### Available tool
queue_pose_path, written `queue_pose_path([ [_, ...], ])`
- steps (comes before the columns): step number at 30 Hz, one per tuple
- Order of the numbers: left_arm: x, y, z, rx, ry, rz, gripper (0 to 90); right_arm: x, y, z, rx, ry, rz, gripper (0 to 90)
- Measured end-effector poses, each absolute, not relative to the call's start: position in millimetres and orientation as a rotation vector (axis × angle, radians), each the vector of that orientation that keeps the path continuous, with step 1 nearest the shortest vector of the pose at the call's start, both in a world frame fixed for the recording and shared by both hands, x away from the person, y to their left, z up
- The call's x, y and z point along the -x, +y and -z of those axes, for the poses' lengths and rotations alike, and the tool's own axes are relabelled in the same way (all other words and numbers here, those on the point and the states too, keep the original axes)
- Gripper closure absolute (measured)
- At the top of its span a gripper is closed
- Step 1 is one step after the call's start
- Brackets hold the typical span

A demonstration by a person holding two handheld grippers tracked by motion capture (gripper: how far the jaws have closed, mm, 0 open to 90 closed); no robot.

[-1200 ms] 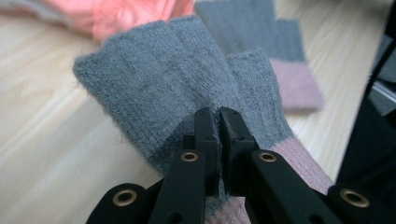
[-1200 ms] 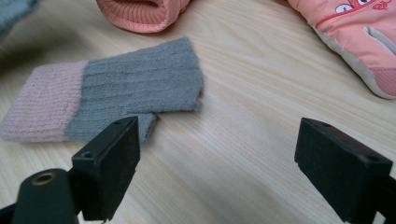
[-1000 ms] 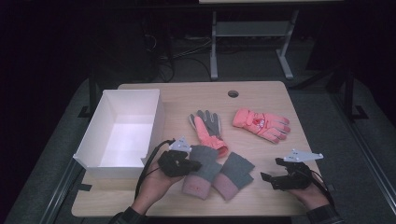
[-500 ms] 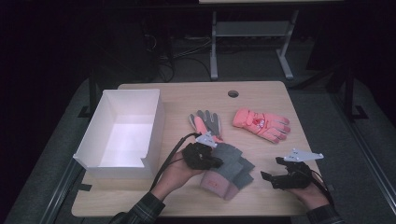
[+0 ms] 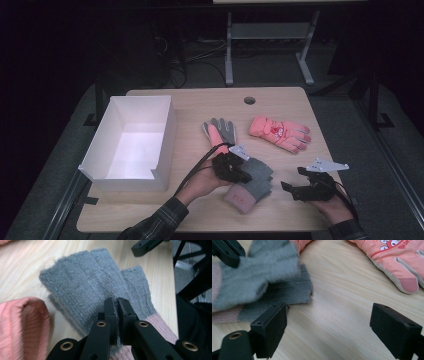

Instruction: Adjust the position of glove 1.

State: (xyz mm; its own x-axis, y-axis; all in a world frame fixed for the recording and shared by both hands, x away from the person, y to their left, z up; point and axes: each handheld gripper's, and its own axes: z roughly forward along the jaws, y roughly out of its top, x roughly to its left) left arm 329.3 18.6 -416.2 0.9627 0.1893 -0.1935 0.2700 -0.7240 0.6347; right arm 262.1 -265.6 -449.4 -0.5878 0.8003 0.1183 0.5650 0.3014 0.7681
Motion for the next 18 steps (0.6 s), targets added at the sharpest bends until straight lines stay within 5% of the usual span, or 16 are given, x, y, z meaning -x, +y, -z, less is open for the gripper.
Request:
queue_pose_path([
  [11, -333, 10, 432, -2.447, 0.295, 0.176, 83.7, -262, -266, 449, -1.241, 2.285, -1.168, 13.8],
  [18, -330, 16, 428, -2.407, 0.356, 0.137, 60.9, -262, -265, 449, -1.241, 2.292, -1.172, 13.9],
])
